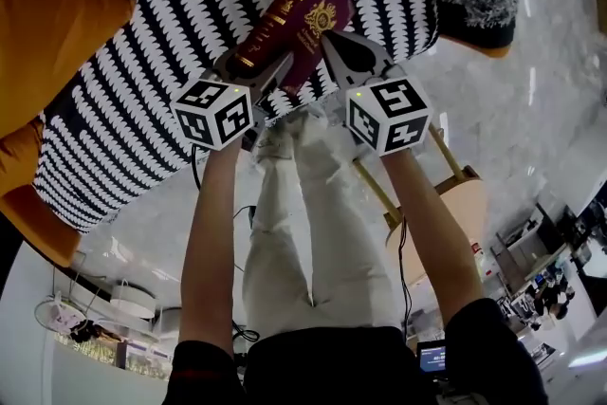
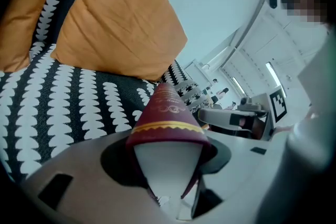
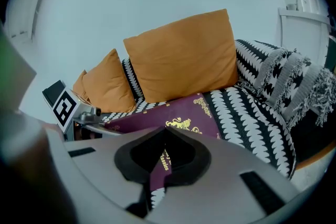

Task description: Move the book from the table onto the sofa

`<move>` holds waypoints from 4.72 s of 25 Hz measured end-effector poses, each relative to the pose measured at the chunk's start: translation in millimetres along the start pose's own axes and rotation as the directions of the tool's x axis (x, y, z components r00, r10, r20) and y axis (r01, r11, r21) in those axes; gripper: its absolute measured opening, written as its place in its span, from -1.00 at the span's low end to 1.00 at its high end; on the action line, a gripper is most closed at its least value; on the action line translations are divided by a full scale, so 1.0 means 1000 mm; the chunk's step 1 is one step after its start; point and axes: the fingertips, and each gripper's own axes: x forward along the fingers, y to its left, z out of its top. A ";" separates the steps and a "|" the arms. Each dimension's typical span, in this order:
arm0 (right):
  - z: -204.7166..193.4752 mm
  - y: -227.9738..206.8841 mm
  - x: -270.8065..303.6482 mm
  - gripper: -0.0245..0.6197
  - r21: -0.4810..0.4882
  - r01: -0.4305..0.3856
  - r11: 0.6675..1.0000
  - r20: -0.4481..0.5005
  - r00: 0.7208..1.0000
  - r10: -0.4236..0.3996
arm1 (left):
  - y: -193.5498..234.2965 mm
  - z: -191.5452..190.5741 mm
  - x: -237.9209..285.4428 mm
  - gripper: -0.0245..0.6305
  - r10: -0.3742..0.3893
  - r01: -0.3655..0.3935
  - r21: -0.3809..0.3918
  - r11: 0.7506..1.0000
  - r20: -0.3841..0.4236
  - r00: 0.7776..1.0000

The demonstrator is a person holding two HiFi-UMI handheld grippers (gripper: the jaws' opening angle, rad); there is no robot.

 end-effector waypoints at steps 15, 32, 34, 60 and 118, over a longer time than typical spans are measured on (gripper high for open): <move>0.007 0.021 0.008 -0.87 -0.013 -0.030 0.999 -0.008 1.000 0.030 | 0.036 0.019 -0.026 0.30 0.186 -0.187 0.003 0.982 0.088 0.979; 0.005 0.015 0.019 -0.87 -0.013 -0.047 0.999 -0.037 0.998 0.047 | 0.079 0.033 -0.047 0.61 0.389 -0.393 -0.021 0.919 0.185 0.902; 0.001 0.018 0.021 -0.87 -0.015 -0.048 0.999 -0.036 0.998 0.047 | 0.079 0.028 -0.049 0.60 0.378 -0.383 -0.007 0.924 0.178 0.909; 0.107 0.083 -0.077 -0.87 -0.063 -0.056 0.996 0.109 0.992 0.062 | -0.055 0.128 -0.129 -0.47 0.229 -0.259 0.188 0.947 0.166 0.959; 0.267 0.303 -0.398 -0.87 -0.375 0.085 0.923 0.518 0.845 0.132 | -0.427 0.202 -0.373 -0.87 -0.133 -0.193 0.576 0.795 0.476 0.870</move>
